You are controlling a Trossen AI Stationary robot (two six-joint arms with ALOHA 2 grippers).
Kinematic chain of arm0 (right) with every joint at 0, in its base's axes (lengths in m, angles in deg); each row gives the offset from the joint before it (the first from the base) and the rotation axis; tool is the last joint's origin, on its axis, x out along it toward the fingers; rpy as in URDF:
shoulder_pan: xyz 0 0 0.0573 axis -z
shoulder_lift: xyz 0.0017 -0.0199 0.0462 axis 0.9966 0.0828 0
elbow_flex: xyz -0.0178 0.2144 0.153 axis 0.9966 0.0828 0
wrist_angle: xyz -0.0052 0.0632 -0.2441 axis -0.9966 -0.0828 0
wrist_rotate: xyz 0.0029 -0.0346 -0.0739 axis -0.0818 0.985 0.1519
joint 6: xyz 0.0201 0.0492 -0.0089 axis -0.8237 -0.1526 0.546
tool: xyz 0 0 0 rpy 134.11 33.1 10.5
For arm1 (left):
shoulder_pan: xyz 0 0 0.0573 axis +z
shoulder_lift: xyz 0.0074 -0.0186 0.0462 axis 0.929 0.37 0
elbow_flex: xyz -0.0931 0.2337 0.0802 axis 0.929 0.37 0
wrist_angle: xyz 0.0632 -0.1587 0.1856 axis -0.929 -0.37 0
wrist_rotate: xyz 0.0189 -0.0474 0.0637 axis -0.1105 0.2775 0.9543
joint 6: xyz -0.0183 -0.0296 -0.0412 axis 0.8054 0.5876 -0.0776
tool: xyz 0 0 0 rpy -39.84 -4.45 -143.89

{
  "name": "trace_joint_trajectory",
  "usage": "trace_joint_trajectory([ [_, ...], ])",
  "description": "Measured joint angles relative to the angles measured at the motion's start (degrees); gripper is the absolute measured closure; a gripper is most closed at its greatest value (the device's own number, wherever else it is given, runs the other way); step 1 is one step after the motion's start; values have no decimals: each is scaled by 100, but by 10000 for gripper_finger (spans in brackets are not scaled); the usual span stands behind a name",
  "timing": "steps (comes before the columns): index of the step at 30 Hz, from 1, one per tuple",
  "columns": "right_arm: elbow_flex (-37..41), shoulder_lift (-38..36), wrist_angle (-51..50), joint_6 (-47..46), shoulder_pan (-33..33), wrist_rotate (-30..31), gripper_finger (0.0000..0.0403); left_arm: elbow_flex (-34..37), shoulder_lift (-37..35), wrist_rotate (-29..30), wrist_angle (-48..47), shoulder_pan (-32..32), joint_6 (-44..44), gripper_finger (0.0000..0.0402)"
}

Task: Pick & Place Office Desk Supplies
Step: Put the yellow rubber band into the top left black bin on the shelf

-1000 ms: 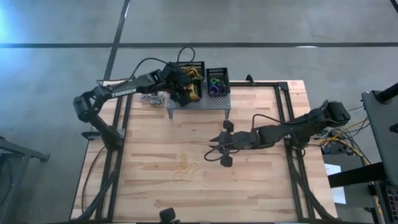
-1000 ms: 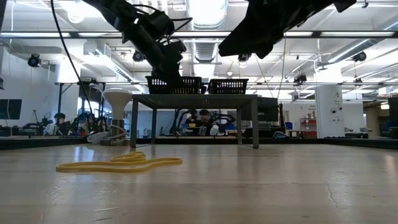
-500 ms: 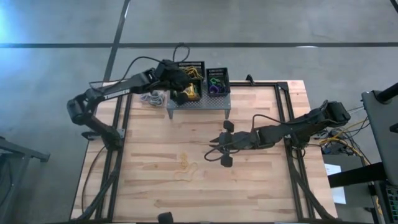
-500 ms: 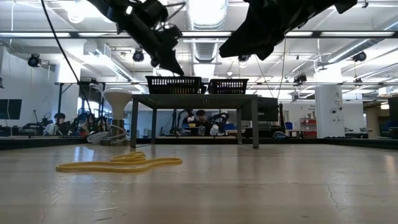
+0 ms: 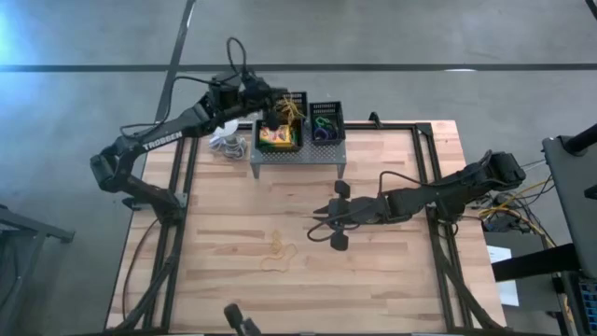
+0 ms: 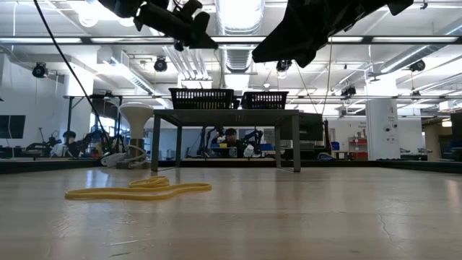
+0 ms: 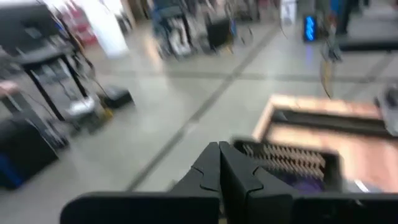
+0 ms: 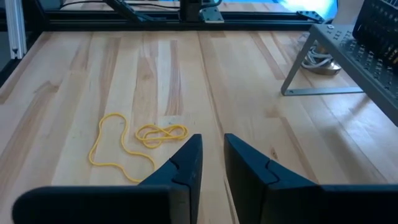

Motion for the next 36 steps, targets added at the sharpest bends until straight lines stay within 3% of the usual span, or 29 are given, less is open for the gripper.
trace_joint_trajectory([
  [5,0,0,-2,0,2,2,344,0,-2,2,755,369,-197,401],
  [12,0,0,-2,-19,4,2,344,261,0,-318,756,807,-259,401],
  [21,0,0,170,-22,2,0,342,977,457,-389,1084,889,14,396],
  [24,0,0,230,-22,2,0,341,955,472,-408,918,889,46,366],
  [29,2,0,274,-17,2,-2,343,489,474,-406,-66,916,48,274],
  [33,0,88,443,-3,22,-7,338,-25,393,-402,-1331,908,201,220],
  [36,2,322,744,8,28,-16,323,-447,164,-402,-2296,772,172,205],
])
